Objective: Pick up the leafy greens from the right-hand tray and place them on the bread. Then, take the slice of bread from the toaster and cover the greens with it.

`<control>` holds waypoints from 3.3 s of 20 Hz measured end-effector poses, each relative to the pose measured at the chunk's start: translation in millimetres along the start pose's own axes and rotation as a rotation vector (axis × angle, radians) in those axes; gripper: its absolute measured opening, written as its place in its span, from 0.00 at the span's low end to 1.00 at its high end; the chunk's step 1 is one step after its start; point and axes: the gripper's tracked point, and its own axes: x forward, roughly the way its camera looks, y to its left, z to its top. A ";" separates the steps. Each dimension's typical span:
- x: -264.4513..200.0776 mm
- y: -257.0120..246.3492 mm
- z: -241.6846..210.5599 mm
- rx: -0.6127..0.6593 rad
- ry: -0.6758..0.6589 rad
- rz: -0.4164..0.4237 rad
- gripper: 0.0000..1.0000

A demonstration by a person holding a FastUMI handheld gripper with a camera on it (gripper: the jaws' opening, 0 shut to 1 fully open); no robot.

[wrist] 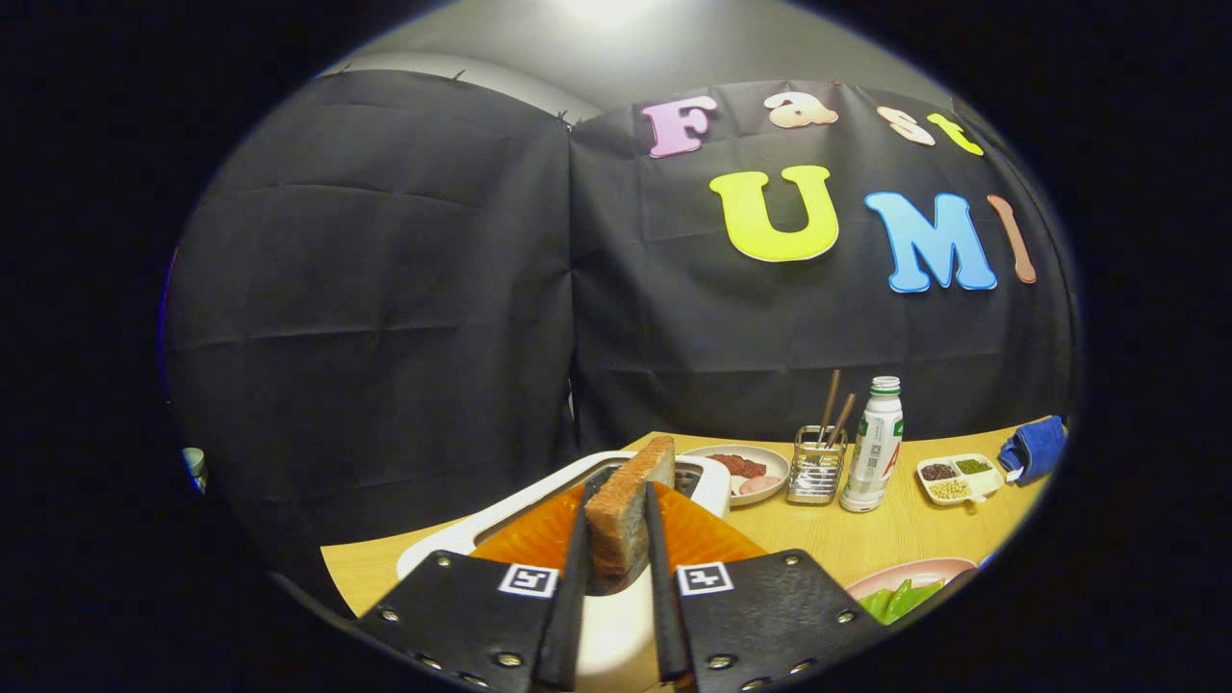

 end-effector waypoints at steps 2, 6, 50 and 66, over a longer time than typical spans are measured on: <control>-3.4 -0.6 2.1 0.006 -0.003 0.004 0.28; -10.0 1.9 19.1 0.034 -0.039 0.042 0.08; -166.3 -213.6 -61.7 -0.091 0.076 -0.412 0.09; -132.8 -163.3 -112.5 0.007 0.219 -0.240 0.09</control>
